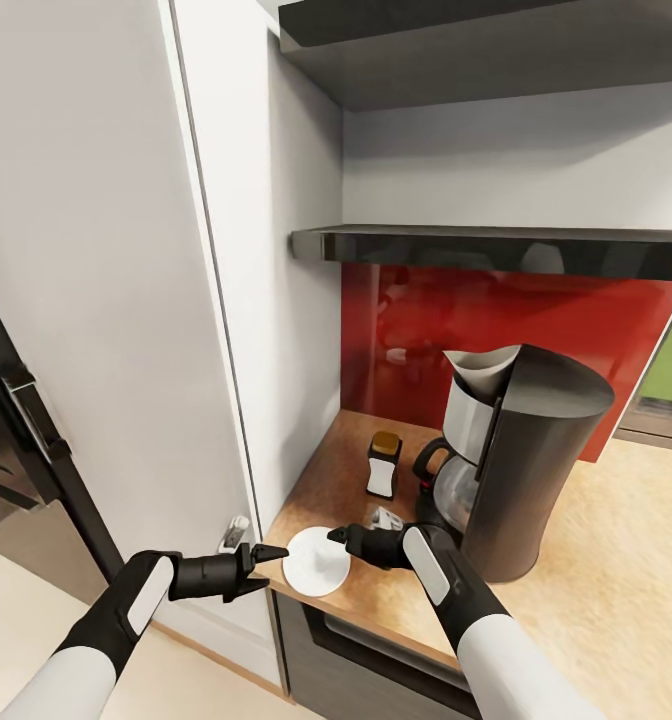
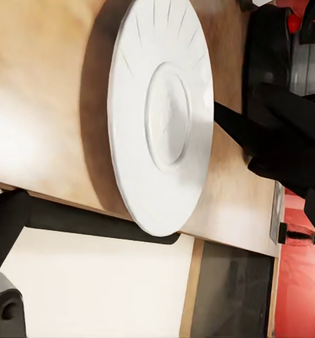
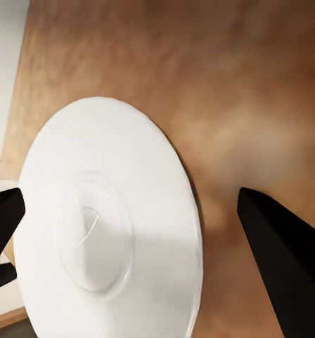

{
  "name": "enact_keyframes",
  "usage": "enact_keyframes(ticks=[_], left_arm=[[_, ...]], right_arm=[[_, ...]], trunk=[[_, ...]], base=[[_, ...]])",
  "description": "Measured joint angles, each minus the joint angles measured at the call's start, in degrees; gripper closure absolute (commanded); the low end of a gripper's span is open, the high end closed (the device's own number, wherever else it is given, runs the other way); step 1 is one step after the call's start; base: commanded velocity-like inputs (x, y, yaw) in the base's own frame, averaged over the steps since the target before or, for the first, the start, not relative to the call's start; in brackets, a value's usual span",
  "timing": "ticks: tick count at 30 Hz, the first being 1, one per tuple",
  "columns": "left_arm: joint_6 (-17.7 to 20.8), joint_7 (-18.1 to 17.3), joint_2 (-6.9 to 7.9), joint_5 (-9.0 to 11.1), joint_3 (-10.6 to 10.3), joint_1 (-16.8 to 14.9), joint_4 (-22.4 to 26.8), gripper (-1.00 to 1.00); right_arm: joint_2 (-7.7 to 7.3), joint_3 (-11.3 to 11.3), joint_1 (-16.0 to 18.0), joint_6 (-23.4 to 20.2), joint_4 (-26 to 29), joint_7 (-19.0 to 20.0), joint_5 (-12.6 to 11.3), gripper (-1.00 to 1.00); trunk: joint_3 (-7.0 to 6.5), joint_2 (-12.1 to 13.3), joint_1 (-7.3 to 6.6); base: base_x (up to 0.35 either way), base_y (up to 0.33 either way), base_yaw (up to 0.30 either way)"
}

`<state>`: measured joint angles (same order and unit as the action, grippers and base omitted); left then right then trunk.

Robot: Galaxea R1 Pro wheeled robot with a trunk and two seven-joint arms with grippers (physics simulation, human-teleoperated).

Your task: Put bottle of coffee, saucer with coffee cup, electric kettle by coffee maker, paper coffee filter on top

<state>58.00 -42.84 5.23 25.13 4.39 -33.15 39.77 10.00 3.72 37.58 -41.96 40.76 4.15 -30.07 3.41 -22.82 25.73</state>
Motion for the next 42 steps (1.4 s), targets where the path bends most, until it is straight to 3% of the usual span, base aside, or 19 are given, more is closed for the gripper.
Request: enact_keyframes(ticks=[12, 15, 16, 30, 42], left_arm=[[0.1, 0.0, -0.03, 0.1, 0.0, 0.0, 0.0, -1.00], [-3.1, -0.3, -0.27, 0.2, 0.0, 0.0, 0.2, -1.00], [-3.3, -0.5, -0.31, 1.3, 0.1, 0.0, 0.4, -1.00], [-3.1, -0.8, -0.21, 1.4, 0.3, -0.1, 1.0, -1.00], [-2.5, -0.7, -0.18, 1.3, 0.5, -0.3, 6.5, -1.00]], right_arm=[[0.00, 0.0, 0.0, 0.0, 0.0, 0.0, 0.0, -1.00], [0.00, 0.0, 0.0, 0.1, 0.0, 0.0, 0.1, -1.00], [0.00, 0.1, 0.0, 0.1, 0.0, 0.0, 0.0, -1.00], [0.00, 0.1, 0.0, 0.1, 0.1, 0.0, 0.0, -1.00], [0.00, 0.1, 0.0, 0.1, 0.5, -0.2, -0.1, -1.00]], trunk=[[0.00, 0.0, 0.00], [-0.01, 0.0, 0.04], [-0.02, 0.0, 0.04], [-0.02, 0.0, 0.01], [-0.02, 0.0, 0.01]], base=[[-0.006, 0.000, 0.000], [-0.226, 0.000, 0.000], [-0.289, 0.000, 0.000], [-0.065, 0.000, 0.000], [0.000, 0.000, 0.000]])
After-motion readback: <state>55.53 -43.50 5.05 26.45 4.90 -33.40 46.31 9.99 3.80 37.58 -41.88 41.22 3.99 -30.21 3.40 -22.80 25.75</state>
